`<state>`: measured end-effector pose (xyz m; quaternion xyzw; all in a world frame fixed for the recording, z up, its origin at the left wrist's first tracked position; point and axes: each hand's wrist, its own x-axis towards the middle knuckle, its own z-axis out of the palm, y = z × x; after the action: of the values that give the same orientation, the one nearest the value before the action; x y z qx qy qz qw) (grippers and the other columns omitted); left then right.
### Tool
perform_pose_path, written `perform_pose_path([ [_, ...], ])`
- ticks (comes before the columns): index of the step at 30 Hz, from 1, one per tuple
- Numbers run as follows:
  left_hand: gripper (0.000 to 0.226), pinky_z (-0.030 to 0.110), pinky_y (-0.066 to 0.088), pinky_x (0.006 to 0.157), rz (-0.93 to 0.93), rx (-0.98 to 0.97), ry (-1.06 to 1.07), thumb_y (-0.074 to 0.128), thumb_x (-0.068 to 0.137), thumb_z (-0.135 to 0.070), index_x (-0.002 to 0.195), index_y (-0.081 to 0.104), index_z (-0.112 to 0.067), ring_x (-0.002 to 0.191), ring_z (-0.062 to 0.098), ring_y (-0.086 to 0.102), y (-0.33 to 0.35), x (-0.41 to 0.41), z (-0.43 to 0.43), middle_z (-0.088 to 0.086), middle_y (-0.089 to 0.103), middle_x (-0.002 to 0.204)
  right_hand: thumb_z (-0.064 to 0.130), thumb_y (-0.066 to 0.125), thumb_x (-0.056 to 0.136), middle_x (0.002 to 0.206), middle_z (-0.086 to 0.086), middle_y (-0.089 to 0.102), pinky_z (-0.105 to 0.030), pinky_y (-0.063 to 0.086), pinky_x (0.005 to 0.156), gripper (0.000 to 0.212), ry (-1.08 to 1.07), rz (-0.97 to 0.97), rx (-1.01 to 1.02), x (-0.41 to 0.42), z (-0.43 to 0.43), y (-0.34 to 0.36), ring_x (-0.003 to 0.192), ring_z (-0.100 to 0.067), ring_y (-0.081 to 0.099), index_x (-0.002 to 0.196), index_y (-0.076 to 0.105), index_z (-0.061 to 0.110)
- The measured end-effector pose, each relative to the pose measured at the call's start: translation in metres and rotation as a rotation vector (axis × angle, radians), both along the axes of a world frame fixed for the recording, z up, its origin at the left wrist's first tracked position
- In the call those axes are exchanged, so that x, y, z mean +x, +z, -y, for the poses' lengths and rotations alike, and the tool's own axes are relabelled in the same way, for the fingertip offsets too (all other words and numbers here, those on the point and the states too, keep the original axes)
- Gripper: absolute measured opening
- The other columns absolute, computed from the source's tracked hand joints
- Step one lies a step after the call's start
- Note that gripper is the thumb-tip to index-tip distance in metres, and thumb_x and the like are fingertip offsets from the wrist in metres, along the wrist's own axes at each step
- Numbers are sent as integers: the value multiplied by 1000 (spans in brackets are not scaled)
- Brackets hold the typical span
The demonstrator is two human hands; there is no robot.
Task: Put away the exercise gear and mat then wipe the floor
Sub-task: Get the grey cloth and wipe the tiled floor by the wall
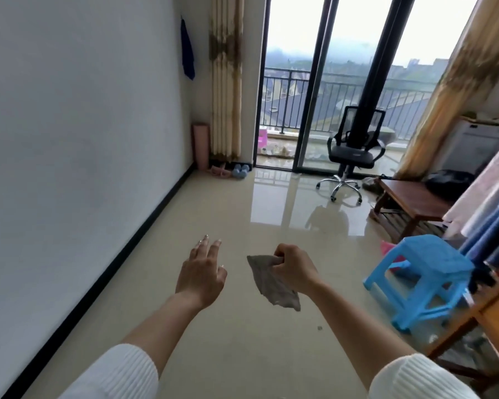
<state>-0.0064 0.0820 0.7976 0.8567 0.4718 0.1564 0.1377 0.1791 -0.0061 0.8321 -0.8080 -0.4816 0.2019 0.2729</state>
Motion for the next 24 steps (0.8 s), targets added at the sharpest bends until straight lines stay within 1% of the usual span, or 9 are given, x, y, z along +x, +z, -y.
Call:
perform_pose_path([
  [3, 59, 37, 24, 113, 29, -21, 42, 42, 93, -27, 148, 22, -19, 144, 23, 14, -8, 75, -81, 10, 13, 157, 9, 51, 76, 70, -2, 58, -25, 37, 54, 8, 37, 27, 12, 73, -86, -3, 69, -20, 55, 77, 57, 15],
  [6, 58, 37, 25, 112, 68, -75, 83, 43, 93, -26, 147, 24, -18, 143, 24, 16, -12, 142, -157, 9, 16, 156, 11, 51, 77, 67, 0, 57, -26, 39, 56, 9, 40, -18, -1, 144, -170, -6, 69, -20, 55, 73, 55, 17],
  [9, 57, 37, 25, 112, 67, -96, 119, 43, 93, -25, 147, 24, -19, 142, 24, 17, -13, 194, -230, 9, 17, 156, 10, 50, 77, 67, 0, 56, -24, 37, 53, 9, 59, -25, -34, 202, -249, -2, 68, -19, 54, 75, 56, 16],
  [11, 58, 37, 26, 112, 71, -126, 160, 43, 93, -25, 147, 24, -19, 142, 25, 17, -13, 221, -272, 9, 16, 156, 10, 50, 77, 70, -1, 58, -25, 37, 55, 9, 75, -16, -52, 234, -298, 0, 71, -20, 54, 77, 57, 15],
  [13, 59, 38, 26, 112, 83, -161, 209, 42, 93, -26, 148, 22, -19, 142, 24, 15, -16, 245, -315, 9, 14, 156, 10, 50, 78, 73, -3, 59, -26, 38, 58, 9, 96, -16, -59, 261, -346, -1, 72, -20, 54, 79, 58, 14],
  [18, 60, 39, 26, 112, 51, -207, 287, 40, 92, -26, 148, 20, -19, 142, 25, 13, -35, 298, -436, 10, 12, 157, 8, 50, 79, 66, 3, 53, -25, 36, 54, 8, 161, -16, -83, 315, -479, -18, 70, -18, 51, 76, 55, 15],
  [22, 60, 40, 24, 113, 34, -220, 319, 38, 92, -28, 148, 18, -18, 143, 26, 12, -60, 339, -557, 10, 10, 157, 9, 50, 79, 67, 3, 55, -22, 35, 52, 9, 185, -34, -82, 347, -607, -36, 71, -19, 54, 78, 58, 14],
  [24, 61, 41, 22, 115, 26, -249, 328, 37, 93, -29, 149, 16, -18, 143, 26, 9, -67, 356, -621, 10, 9, 157, 11, 50, 79, 67, 2, 56, -21, 34, 50, 10, 198, -43, -100, 358, -671, -43, 66, -16, 53, 81, 60, 13],
])
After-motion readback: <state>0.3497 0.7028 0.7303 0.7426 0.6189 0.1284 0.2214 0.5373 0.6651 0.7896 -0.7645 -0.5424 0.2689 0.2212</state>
